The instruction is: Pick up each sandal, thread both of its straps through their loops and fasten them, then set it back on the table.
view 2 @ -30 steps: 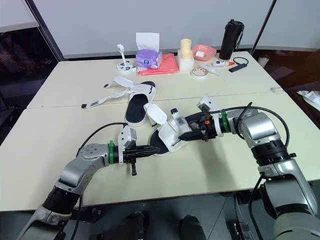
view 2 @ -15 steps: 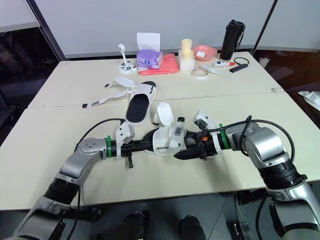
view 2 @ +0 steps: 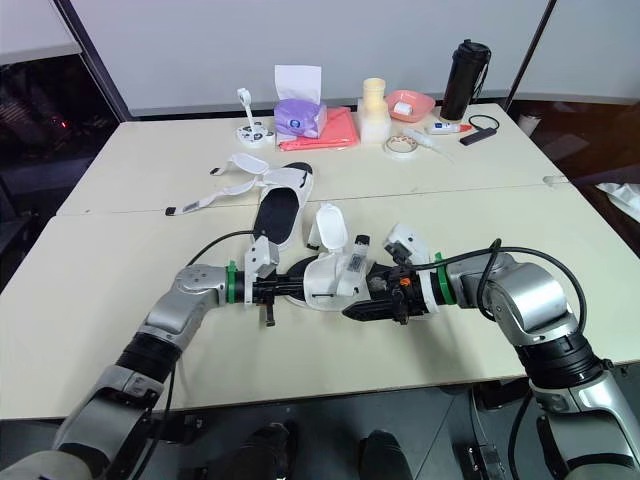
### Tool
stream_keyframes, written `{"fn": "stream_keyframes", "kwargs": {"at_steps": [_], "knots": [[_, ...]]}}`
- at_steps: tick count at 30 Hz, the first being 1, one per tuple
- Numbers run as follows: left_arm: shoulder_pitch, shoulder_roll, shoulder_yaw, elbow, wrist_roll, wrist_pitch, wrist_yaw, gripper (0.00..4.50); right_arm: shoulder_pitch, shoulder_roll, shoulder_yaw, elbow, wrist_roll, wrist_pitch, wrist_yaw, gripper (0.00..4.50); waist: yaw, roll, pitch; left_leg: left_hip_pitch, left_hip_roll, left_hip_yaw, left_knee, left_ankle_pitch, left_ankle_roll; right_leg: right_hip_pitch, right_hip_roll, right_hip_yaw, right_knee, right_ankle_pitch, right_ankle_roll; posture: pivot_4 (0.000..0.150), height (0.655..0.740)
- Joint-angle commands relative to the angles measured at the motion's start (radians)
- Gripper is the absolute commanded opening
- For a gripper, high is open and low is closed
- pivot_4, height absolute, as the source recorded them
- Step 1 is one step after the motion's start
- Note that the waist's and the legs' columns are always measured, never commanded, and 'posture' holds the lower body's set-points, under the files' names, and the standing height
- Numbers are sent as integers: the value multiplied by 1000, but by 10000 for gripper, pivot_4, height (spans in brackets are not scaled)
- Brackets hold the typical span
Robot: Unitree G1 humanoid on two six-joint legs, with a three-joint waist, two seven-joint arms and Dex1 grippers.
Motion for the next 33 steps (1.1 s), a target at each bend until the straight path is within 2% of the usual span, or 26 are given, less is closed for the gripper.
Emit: {"fn": "stream_keyframes", "kwargs": {"at_steps": [1, 13, 17, 22, 33], "knots": [[-9, -18, -10, -44, -18, 8, -38, 0, 9, 5, -55, -78, 55, 19, -19, 39376, -1, 0, 0, 0, 0, 0, 0, 0, 0, 0, 0, 0, 0, 0, 0, 1500, 7400], [65, 30, -9, -190, -39, 119, -106, 0, 93, 15, -117, -207, 155, 96, -103, 39376, 0, 0, 0, 0, 0, 0, 0, 0, 0, 0, 0, 0, 0, 0, 0, 1500, 7400], [75, 26, -21, -162, 12, 53, -74, 0, 109, 12, -106, -217, 157, 89, -128, 39376, 1, 0, 0, 0, 0, -1, 0, 0, 0, 0, 0, 0, 0, 0, 0, 1500, 7400], [70, -36, -2, -80, 48, -59, 26, 0, 121, -3, -95, -219, 147, 72, -139, 39376, 5, 0, 0, 0, 0, -1, 1, 0, 0, 1, 0, 0, 0, 0, 0, 1500, 7400], [97, -43, -68, 50, 151, -208, 33, 0, 147, -37, -113, -236, 152, 63, -151, 39376, 10, 0, -1, 1, 0, -1, 2, 0, 0, 3, 0, 0, 0, 0, 1, 1500, 7400]]}}
